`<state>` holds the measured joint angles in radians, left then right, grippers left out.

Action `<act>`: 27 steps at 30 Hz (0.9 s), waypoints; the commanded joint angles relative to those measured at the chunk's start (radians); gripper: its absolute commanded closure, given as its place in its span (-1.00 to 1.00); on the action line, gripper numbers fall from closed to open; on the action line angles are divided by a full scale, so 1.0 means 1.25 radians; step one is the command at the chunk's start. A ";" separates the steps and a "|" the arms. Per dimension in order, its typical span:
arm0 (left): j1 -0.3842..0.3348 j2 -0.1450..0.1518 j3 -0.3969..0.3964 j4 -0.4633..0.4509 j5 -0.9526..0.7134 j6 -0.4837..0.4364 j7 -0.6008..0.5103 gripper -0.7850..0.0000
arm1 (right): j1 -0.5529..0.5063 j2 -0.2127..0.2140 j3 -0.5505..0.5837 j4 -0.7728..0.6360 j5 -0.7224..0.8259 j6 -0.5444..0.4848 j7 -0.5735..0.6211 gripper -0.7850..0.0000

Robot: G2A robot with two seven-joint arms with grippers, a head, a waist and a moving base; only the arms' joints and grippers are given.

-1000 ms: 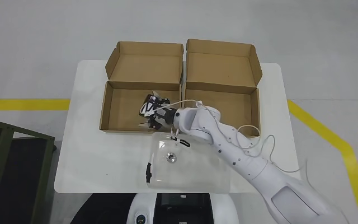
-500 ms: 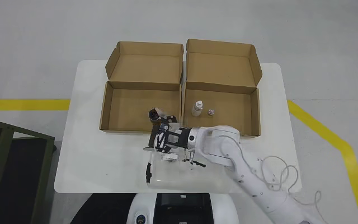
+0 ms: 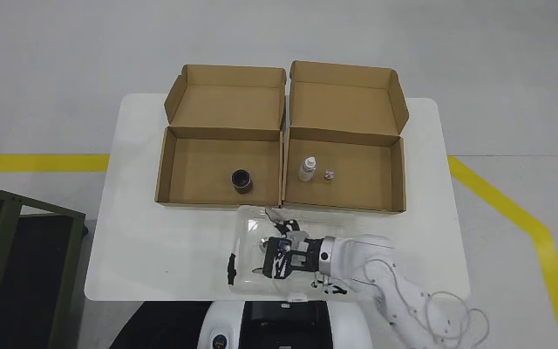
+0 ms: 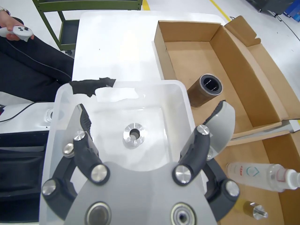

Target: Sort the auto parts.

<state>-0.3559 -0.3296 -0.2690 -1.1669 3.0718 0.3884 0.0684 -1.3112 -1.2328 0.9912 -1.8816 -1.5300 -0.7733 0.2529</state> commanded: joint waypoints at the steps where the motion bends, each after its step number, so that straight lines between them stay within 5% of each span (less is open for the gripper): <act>1: 0.000 0.000 0.000 0.000 0.000 0.000 0.000 -1.00 | -0.004 0.002 -0.004 0.014 -0.019 -0.005 -0.019 -1.00; 13: 0.000 0.000 0.000 0.000 0.000 0.000 0.000 -1.00 | 0.035 0.001 -0.042 0.097 -0.053 -0.004 -0.030 -0.98; 27: 0.000 0.000 0.000 0.000 0.000 0.000 0.000 -1.00 | 0.064 -0.002 -0.067 0.180 -0.038 0.011 -0.023 -0.29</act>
<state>-0.3559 -0.3296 -0.2690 -1.1669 3.0718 0.3884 0.0684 -1.2333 -1.2348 0.9094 -1.6619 -1.5792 -0.7606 0.2245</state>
